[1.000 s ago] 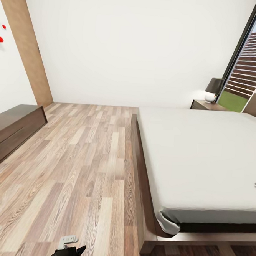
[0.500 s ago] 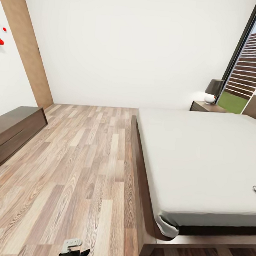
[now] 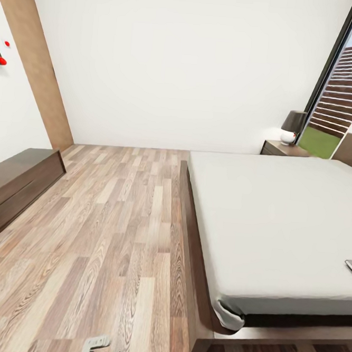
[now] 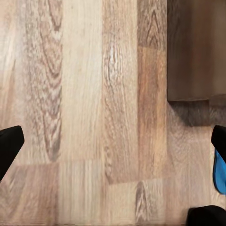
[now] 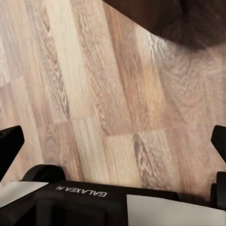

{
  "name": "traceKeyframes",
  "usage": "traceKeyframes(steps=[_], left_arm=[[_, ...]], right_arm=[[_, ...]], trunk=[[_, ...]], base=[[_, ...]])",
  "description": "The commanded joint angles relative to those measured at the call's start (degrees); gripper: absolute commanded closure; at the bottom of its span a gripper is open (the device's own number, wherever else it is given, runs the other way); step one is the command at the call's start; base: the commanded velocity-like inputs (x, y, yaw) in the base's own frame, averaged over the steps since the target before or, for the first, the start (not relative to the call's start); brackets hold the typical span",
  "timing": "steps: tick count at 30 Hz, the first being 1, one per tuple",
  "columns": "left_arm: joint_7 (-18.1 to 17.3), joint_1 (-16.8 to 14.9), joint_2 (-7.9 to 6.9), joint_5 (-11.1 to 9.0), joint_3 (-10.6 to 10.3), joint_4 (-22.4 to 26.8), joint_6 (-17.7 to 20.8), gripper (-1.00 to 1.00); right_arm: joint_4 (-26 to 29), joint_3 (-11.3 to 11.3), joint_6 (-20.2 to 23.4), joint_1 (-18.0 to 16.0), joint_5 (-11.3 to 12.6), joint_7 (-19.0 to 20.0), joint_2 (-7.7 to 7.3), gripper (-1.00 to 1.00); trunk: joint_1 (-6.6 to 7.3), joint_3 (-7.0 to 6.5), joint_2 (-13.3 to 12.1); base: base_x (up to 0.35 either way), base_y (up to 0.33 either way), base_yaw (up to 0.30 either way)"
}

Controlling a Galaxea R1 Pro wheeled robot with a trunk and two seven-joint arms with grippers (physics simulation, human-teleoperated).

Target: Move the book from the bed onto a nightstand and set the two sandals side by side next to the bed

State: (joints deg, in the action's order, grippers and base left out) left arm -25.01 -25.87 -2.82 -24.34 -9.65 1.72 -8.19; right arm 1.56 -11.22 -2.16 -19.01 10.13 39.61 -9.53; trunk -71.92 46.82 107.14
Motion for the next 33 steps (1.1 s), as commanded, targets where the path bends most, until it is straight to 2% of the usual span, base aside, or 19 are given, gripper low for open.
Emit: traceKeyframes(steps=[1, 7, 20, 33], left_arm=[[-0.2, 0.2, -0.11, -0.45, -0.47, -0.42, -0.3, -1.0], [-0.16, 0.9, -0.05, -0.45, -0.5, -0.56, -0.34, -1.0], [-0.14, 1.0, -0.1, -0.45, -0.49, -0.58, -0.34, -1.0], [-0.2, 1.0, -0.01, -0.45, -0.54, -0.58, -0.34, -1.0]], right_arm=[[-0.08, 0.07, -0.13, -0.02, 0.42, 0.24, -0.04, -1.0], [-0.07, 0.24, -0.12, -0.02, 0.56, 0.37, -0.05, -1.0], [-0.16, 0.2, -0.13, -0.02, 0.6, 0.21, -0.07, -1.0], [-0.16, 0.31, -0.14, -0.03, 0.59, 0.2, -0.06, -1.0]], trunk=[[0.23, -0.14, -0.39], [1.55, -1.22, -2.8], [1.55, -1.22, -2.8], [1.55, -1.05, -2.8]], base=[[0.0, 0.0, 0.0], [0.0, 0.0, 0.0], [0.0, 0.0, -0.006], [0.0, 0.0, -0.25]])
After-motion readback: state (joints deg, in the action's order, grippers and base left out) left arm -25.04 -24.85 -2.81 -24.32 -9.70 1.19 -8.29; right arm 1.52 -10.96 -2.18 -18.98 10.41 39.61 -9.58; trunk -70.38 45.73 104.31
